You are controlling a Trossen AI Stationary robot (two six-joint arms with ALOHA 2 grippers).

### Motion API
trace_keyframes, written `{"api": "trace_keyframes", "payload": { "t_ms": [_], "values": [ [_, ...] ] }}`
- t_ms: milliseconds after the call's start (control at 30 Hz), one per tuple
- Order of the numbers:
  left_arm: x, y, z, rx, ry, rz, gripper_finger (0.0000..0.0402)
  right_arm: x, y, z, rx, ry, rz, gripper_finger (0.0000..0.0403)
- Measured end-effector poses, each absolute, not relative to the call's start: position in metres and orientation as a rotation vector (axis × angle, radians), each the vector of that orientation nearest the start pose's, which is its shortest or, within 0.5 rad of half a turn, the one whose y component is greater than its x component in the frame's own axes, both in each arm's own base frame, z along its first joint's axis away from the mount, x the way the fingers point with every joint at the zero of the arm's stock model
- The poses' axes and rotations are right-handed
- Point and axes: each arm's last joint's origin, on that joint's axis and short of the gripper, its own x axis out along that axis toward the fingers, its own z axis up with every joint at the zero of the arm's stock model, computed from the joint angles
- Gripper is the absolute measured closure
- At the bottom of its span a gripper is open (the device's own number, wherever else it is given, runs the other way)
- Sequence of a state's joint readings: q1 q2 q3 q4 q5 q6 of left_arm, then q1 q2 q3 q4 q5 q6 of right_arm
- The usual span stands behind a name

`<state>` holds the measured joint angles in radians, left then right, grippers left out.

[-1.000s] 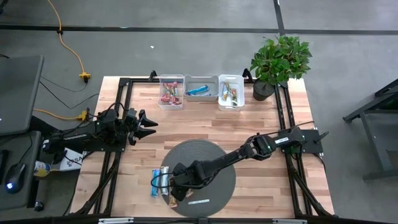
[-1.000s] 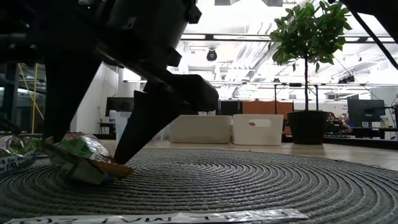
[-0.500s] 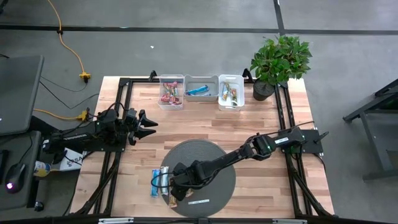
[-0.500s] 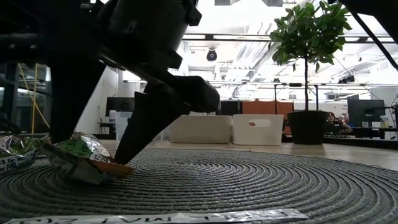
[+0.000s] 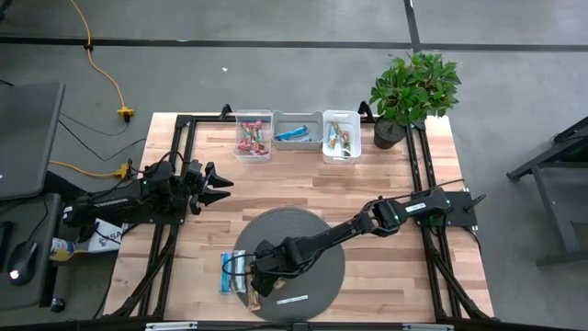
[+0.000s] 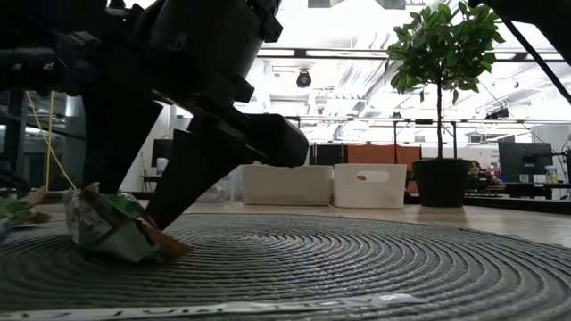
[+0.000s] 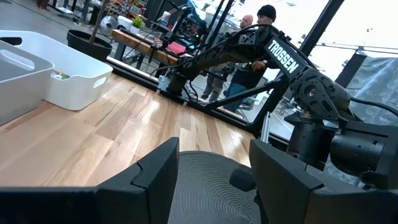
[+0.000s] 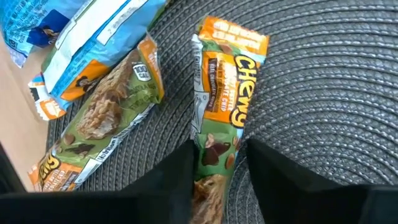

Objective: Pick and place Granola Bars by type
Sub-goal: Put the orange granola bar into the white bin

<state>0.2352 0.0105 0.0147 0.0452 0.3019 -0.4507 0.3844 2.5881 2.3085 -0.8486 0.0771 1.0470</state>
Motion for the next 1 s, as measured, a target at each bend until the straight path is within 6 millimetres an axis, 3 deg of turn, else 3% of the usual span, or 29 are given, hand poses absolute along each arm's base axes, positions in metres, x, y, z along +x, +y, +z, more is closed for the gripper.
{"api": "trace_keyframes", "payload": {
  "t_ms": [400,633,833,1000],
  "values": [
    [0.095,0.014,0.172,-0.437,-0.031,-0.076,0.0209,0.503,0.189,0.155,0.697,1.137,-0.262,0.0355],
    [0.095,0.014,0.172,-0.437,-0.032,-0.076,0.0209,0.507,0.176,0.163,0.73,1.154,-0.197,0.0362],
    [0.095,0.014,0.172,-0.437,-0.032,-0.076,0.0209,0.507,0.168,0.194,0.723,1.085,-0.148,0.0358],
    [0.095,0.014,0.172,-0.437,-0.032,-0.076,0.0209,0.502,0.155,0.235,0.687,0.976,-0.133,0.0369]
  ]
}}
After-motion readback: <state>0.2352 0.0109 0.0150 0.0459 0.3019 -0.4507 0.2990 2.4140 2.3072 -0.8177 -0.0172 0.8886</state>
